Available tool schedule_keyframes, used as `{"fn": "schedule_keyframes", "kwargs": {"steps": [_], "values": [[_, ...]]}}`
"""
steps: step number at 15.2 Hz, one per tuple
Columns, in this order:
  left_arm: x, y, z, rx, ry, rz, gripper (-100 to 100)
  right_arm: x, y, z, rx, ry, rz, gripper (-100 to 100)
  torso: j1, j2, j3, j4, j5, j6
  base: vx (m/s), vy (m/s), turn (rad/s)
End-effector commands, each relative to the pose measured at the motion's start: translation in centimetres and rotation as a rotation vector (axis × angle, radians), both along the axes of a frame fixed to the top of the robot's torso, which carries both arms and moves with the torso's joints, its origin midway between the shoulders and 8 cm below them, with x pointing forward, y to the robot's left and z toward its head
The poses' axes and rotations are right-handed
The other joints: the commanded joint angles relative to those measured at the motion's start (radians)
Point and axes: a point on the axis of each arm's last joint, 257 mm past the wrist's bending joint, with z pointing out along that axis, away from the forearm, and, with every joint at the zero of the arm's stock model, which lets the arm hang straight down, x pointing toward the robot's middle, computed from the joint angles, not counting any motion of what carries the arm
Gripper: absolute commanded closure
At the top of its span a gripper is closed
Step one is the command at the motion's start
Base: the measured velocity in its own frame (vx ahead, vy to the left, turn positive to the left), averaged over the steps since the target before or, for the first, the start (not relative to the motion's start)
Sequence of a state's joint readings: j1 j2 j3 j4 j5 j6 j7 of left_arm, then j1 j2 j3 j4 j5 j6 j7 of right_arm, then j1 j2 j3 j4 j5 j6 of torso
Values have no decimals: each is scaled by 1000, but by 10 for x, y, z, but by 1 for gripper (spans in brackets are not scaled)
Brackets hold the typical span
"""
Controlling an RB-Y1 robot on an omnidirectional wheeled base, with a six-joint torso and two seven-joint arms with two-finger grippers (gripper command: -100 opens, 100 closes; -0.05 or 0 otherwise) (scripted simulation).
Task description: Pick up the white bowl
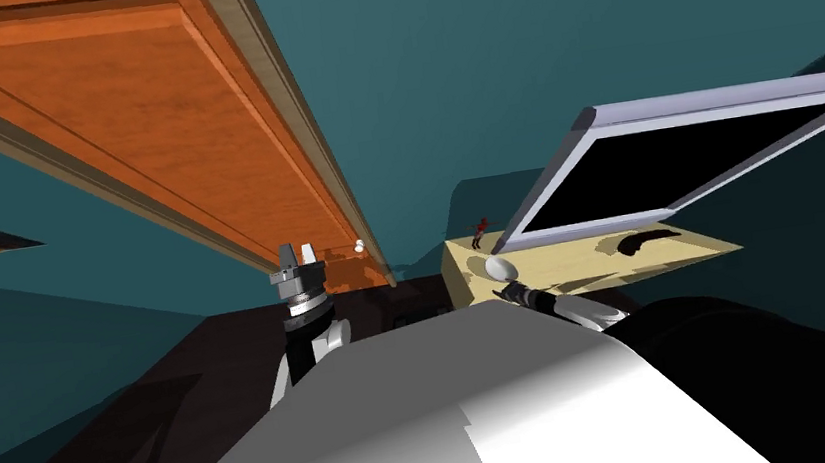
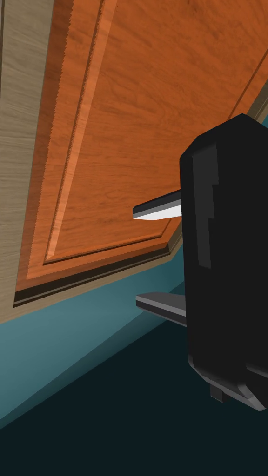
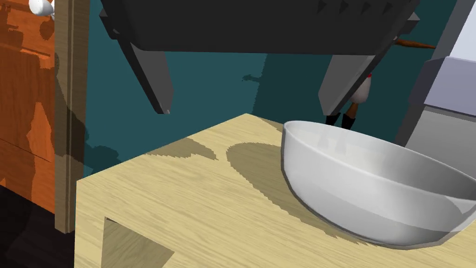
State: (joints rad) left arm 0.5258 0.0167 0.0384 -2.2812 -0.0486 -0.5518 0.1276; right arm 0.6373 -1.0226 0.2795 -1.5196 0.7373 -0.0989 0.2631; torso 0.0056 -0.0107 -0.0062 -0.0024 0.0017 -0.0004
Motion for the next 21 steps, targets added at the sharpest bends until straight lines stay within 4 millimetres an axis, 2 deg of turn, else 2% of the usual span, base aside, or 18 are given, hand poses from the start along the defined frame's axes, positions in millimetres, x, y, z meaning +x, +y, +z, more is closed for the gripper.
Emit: {"fn": "schedule_keyframes", "kwargs": {"steps": [1, 2, 3, 4, 5, 6, 8, 9, 11, 13, 14, 15, 16, 21], "values": [[0, 0, 0, 0, 0, 0, 0, -14, -14, -9, -51, 37, 27, -100, 0, 0, 0, 0, 0, 0, 137, 60, 87], [0, 0, 0, 0, 0, 0, 0, -31, -28, -14, -105, 79, 59, -100, 0, 1, 1, 0, 0, 0, 140, 63, 94], [0, 0, 0, 0, 0, 0, 0, -32, -29, -14, -106, 81, 58, -100, 0, 2, 1, 0, 0, 0, 137, 54, 70], [0, 0, 0, 0, 0, 0, 0, -48, -43, -19, -156, 124, 89, -100, 0, 3, 1, 1, 0, 0, 135, 51, 82], [0, 0, 0, 0, 0, 0, 0, -49, -44, -19, -157, 125, 88, -100, 0, 3, 2, 1, 0, 0, 142, 34, 71], [0, 0, 0, 0, 0, 0, 0, -67, -57, -23, -203, 169, 118, -100, -1, 3, 2, 1, 0, 0, 161, 35, 93], [0, 0, 0, 0, 0, 0, 0, -67, -57, -23, -203, 169, 118, -100, -1, 2, 1, 1, 0, 0, 129, 32, 43], [0, 0, 0, 0, 0, 0, 0, -85, -68, -27, -244, 213, 147, -100, -1, 4, 2, 1, -1, 0, 100, 24, 54], [0, 0, 0, 0, 0, 0, 0, -85, -68, -27, -244, 213, 147, -100, -2, 6, 3, 1, -1, 0, 81, 20, 40], [0, 0, 0, 0, 0, 0, 0, -121, -89, -33, -312, 296, 203, -100, -2, 7, 4, 2, -1, 0, 109, 41, 76], [0, 0, 0, 0, 0, 0, 0, -121, -89, -33, -312, 296, 203, -100, -1, 5, 3, 1, 0, 0, 139, 34, 73], [0, 0, 0, 0, 0, 0, 0, -138, -97, -35, -339, 335, 228, -100, -1, 4, 3, 1, 0, 0, 135, 19, 60], [0, 0, 0, 0, 0, 0, 0, -138, -97, -35, -339, 335, 228, -100, -2, 4, 3, 1, -1, 1, 129, 21, 34], [0, 0, 0, 0, 0, 0, 0, -208, -124, -38, -421, 488, 328, -100, -3, 4, 2, 1, -1, 0, 136, 15, 61]]}}
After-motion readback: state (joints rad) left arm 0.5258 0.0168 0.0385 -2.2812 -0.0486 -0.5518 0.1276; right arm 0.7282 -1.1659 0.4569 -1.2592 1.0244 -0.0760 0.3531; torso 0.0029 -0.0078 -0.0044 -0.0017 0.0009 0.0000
